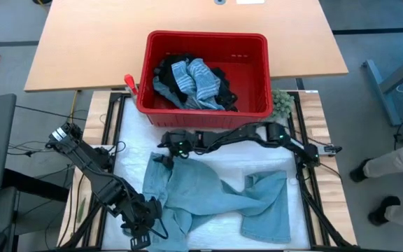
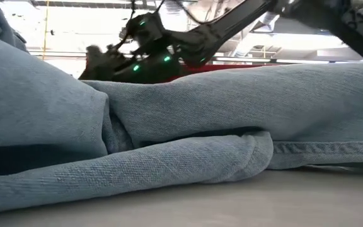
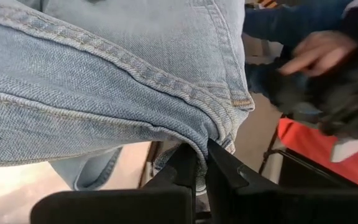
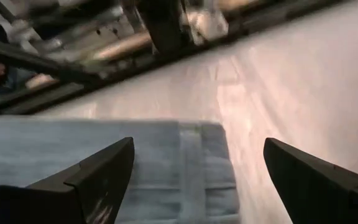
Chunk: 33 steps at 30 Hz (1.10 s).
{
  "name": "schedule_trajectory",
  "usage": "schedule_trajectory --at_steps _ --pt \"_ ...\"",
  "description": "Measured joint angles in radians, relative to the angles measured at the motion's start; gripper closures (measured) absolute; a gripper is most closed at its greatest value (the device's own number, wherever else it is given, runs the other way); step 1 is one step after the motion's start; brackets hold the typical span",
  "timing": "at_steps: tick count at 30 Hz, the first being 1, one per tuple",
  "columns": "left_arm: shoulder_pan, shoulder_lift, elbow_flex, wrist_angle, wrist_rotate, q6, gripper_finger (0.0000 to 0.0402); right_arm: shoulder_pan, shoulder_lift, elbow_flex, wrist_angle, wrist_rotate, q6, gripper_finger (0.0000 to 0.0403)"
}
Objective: Fold Laundry from Bin
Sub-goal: Fold the light blue pants
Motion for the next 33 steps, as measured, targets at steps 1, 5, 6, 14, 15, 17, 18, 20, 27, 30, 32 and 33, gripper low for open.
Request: schedule_trajectory --at_steps 1,5,6,14,15,17,18,20,27,30,32,33 --pt "0.000 0.000 0.000 0.001 0.010 -0.013 0.0401 -0.001 0.035 0.045 -0.023 -0.001 0.000 0.0021" --pt "0.000 0.000 0.000 0.000 0.031 -0.035 0.0401 -0.001 0.140 0.209 -0.225 -0.010 0.006 0.0048" --pt "0.000 0.000 0.000 -0.001 0.034 -0.038 0.0401 -0.001 0.153 0.243 -0.283 -0.011 -0.003 0.0068" --pt "0.009 0.000 0.000 -0.008 -0.039 -0.040 0.0401 -0.005 0.134 0.324 -0.660 -0.066 -0.224 0.0360" --pt "0.014 0.000 0.000 0.003 -0.051 -0.030 0.0401 -0.008 0.116 0.322 -0.696 -0.067 -0.231 0.0358" --pt "0.027 -0.001 0.000 0.028 -0.081 0.006 0.0401 -0.007 0.071 0.317 -0.766 -0.067 -0.246 0.0358" --pt "0.035 -0.003 0.000 0.048 -0.094 0.028 0.0401 -0.010 0.045 0.317 -0.783 -0.065 -0.259 0.0358" --pt "0.057 -0.015 0.000 0.086 -0.110 0.062 0.0401 -0.016 -0.035 0.317 -0.839 -0.032 -0.292 0.0358" --pt "0.115 -0.151 0.000 -0.002 -0.259 0.138 0.0401 -0.057 -0.321 0.322 -0.939 0.247 -0.383 0.0358" --pt "0.145 -0.254 0.000 -0.036 -0.386 0.159 0.0401 -0.116 -0.390 0.320 -0.957 0.252 -0.338 0.0358" --pt "0.157 -0.318 0.000 -0.046 -0.473 0.167 0.0401 -0.164 -0.436 0.312 -0.971 0.258 -0.298 0.0358" --pt "0.159 -0.345 0.000 -0.055 -0.498 0.166 0.0401 -0.190 -0.464 0.292 -0.974 0.260 -0.275 0.0358"
